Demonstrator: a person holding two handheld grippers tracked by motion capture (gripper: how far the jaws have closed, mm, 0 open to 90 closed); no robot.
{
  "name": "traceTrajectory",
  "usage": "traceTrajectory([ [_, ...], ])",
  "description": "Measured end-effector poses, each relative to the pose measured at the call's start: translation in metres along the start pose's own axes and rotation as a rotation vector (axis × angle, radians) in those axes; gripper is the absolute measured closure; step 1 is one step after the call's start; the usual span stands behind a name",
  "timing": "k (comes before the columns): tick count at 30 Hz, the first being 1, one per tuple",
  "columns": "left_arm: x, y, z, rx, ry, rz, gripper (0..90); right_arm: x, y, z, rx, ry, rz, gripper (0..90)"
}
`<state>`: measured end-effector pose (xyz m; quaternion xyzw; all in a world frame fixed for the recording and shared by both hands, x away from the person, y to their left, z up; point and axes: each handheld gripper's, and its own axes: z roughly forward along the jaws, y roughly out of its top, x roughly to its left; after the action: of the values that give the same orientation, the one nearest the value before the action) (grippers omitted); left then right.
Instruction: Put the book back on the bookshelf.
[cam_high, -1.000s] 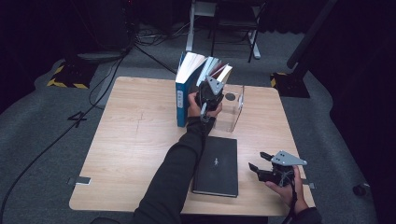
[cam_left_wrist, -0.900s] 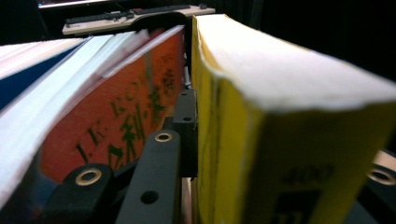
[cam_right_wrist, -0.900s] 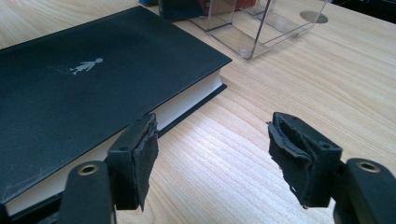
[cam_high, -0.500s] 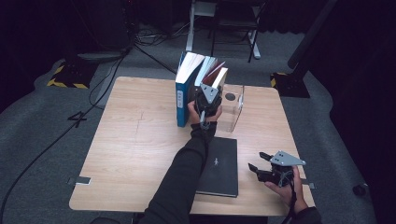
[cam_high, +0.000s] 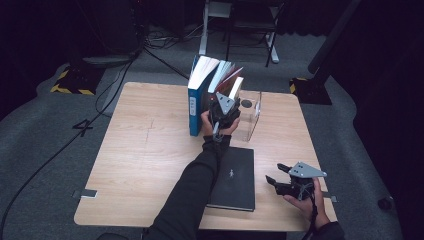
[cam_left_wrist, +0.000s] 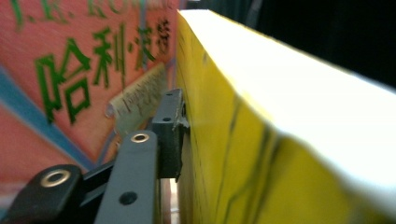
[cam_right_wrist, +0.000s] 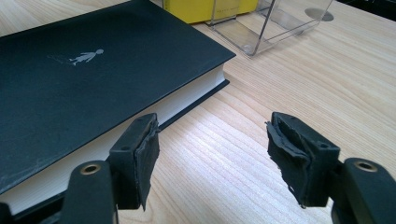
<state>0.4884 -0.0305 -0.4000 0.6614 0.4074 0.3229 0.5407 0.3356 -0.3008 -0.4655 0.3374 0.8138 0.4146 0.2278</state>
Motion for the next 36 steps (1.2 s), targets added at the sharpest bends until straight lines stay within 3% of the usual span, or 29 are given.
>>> traceTrajectory([
  [8,0.001,0.006,-0.008,0.067,-0.054,0.041,56.5,0.0,0.0,-0.001,0.005,0.011,-0.004,33.9],
  [12,0.003,0.015,-0.013,0.081,-0.086,0.047,54.6,0.001,0.002,-0.001,0.005,0.065,0.009,36.9],
  [15,0.004,0.021,-0.014,0.094,-0.096,0.05,52.3,0.005,0.004,-0.001,0.008,0.076,-0.005,36.3],
  [24,0.0,0.038,-0.014,0.099,-0.046,0.039,50.9,0.009,0.006,0.003,0.03,0.086,-0.018,39.8],
  [25,-0.001,0.038,-0.013,0.108,-0.035,0.032,53.1,0.009,0.006,0.003,0.033,0.086,-0.02,39.8],
  [27,-0.002,0.041,-0.01,0.161,0.027,0.046,61.4,0.009,0.006,0.003,0.035,0.086,-0.016,39.7],
  [29,-0.002,0.041,-0.007,0.195,0.05,0.04,68.4,0.008,0.006,0.004,0.04,0.082,-0.009,39.4],
  [31,-0.001,0.043,-0.006,0.207,0.052,0.04,74.3,0.007,0.005,0.004,0.048,0.079,0.0,39.0],
  [36,0.003,0.042,-0.005,0.187,0.047,0.027,75.1,0.006,0.005,0.004,0.046,0.094,0.017,39.1],
])
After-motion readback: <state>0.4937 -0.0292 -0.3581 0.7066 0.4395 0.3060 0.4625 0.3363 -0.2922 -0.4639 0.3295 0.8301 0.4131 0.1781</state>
